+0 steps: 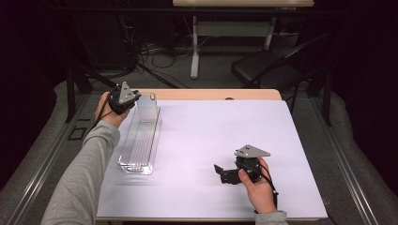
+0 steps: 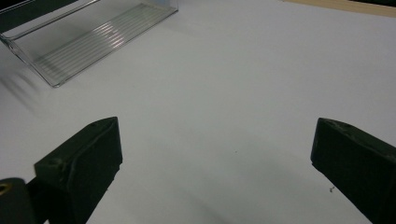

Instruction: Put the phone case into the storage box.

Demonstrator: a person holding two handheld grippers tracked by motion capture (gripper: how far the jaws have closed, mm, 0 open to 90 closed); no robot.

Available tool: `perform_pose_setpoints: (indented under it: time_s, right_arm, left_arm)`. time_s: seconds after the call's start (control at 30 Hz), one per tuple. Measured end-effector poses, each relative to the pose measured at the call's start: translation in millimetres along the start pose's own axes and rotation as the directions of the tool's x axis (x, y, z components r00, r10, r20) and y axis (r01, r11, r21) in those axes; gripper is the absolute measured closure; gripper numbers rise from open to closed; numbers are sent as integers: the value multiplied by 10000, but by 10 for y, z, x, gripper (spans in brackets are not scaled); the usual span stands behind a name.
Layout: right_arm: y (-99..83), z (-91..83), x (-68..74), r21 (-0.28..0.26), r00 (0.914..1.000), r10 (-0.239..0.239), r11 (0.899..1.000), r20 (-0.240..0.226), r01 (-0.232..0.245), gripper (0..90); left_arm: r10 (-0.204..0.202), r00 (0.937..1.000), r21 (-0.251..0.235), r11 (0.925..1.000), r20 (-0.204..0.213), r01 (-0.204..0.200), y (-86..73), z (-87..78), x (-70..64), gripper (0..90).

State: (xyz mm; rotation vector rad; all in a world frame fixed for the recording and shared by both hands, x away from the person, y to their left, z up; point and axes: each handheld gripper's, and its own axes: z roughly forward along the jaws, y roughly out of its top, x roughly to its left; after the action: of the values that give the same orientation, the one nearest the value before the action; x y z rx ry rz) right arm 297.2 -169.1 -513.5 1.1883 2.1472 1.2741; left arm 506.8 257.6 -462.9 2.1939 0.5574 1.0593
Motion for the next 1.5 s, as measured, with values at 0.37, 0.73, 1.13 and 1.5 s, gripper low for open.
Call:
perform_pose_setpoints:
  time_s: [0.37,0.73,1.13,1.5]
  right_arm:
    - [-1,3,4,9,10000,-8,10000,-6,8,24]
    - [-5,6,10,44,10000,2,10000,-14,-2,27]
    - [-9,12,10,30,10000,-37,10000,-23,37,30]
    - [-10,16,8,33,10000,-24,10000,-27,24,30]
  left_arm:
    - [-163,9998,126,9998,-99,165,-30,15,24,791]
    - [-370,9991,159,9992,-201,373,-67,28,39,785]
    - [-501,9983,126,9986,-284,505,-67,36,41,748]
    - [-935,9947,262,9952,-422,946,-79,22,57,638]
